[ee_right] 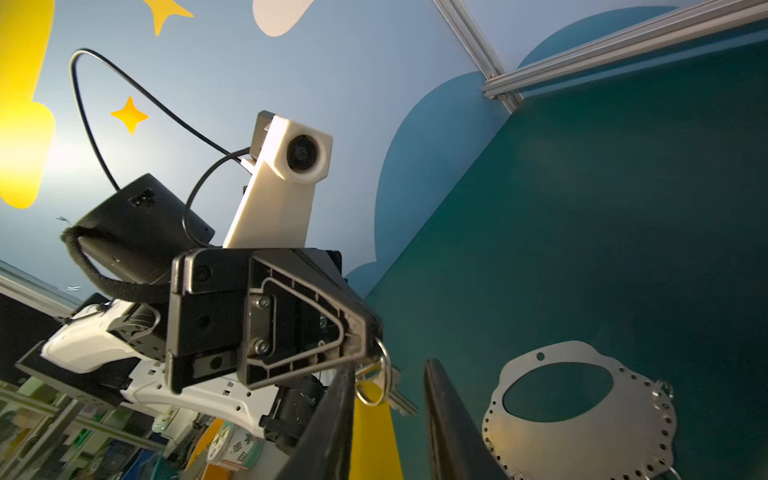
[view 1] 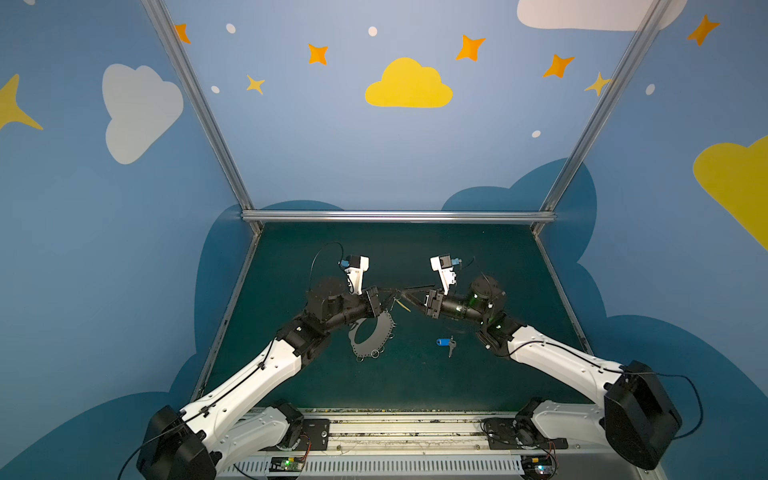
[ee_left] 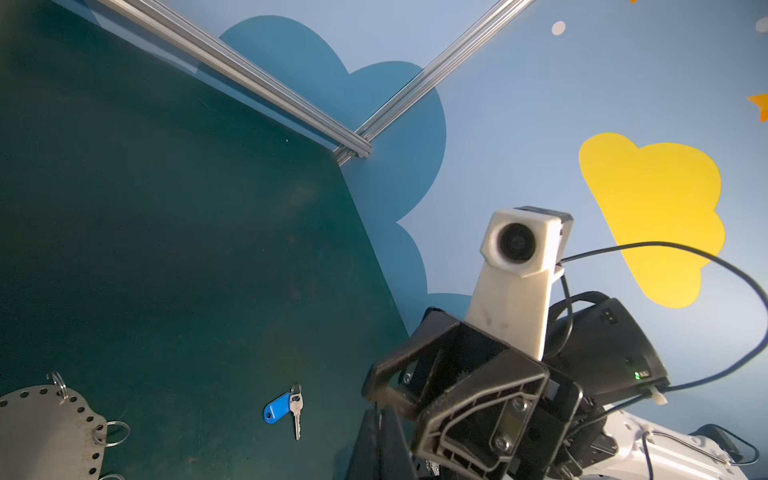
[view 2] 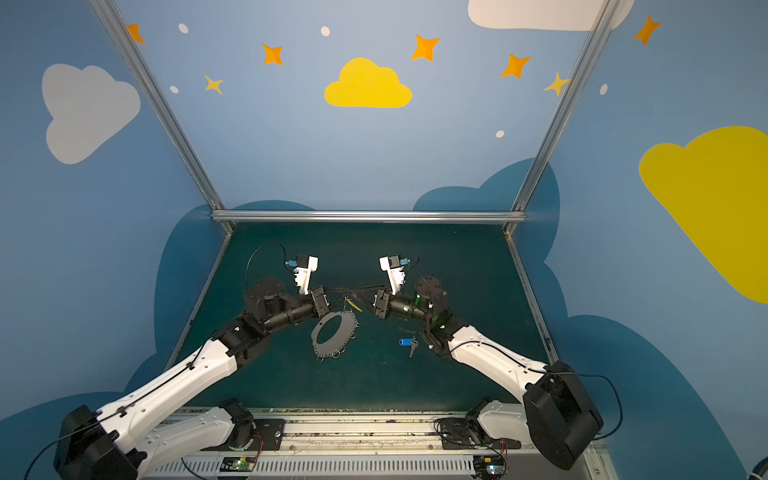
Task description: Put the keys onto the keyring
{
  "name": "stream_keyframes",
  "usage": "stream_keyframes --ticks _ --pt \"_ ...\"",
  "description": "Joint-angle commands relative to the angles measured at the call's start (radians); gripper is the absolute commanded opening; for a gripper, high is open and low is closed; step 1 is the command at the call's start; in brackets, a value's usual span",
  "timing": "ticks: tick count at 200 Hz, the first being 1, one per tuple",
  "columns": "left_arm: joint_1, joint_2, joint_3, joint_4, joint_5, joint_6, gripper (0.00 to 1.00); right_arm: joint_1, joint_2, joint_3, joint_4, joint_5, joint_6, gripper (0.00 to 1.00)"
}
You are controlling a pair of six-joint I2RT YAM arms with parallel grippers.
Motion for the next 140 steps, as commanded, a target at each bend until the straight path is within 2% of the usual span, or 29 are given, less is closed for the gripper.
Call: stream_keyframes --ticks 1,14,41,60,87,100,115,140 --pt "0.000 -0.028 -0.007 0.041 -0.009 -0.001 0.04 -0.005 0.010 0.009 0.105 -0.053 0.045 0.31" --pt "0.000 -0.031 -0.009 0.046 -0.018 -0.004 0.04 -0.007 0.024 0.013 0.128 -0.073 0.058 0.28" --pt "0.000 -0.036 -0.015 0.057 -0.026 -0.008 0.04 -0.010 0.048 0.023 0.151 -0.101 0.075 0.10" --pt "-0.001 -0.037 -0.017 0.058 -0.027 -0.011 0.04 -0.013 0.049 0.027 0.145 -0.101 0.070 0.01" --pt "-0.001 -0.050 -0.012 0.015 -0.052 -0.013 0.10 -0.027 0.025 0.044 0.040 -0.081 0.019 0.00" --pt "-0.001 -0.061 -0.010 -0.020 -0.068 -0.002 0.21 -0.030 0.003 0.056 -0.030 -0.072 -0.035 0.00" --pt "0.000 -0.076 0.008 -0.104 -0.096 0.021 0.43 -0.030 -0.031 0.109 -0.216 -0.054 -0.160 0.00" --pt "0.021 -0.077 0.061 -0.259 -0.120 0.076 0.45 -0.030 -0.077 0.213 -0.573 0.026 -0.438 0.00"
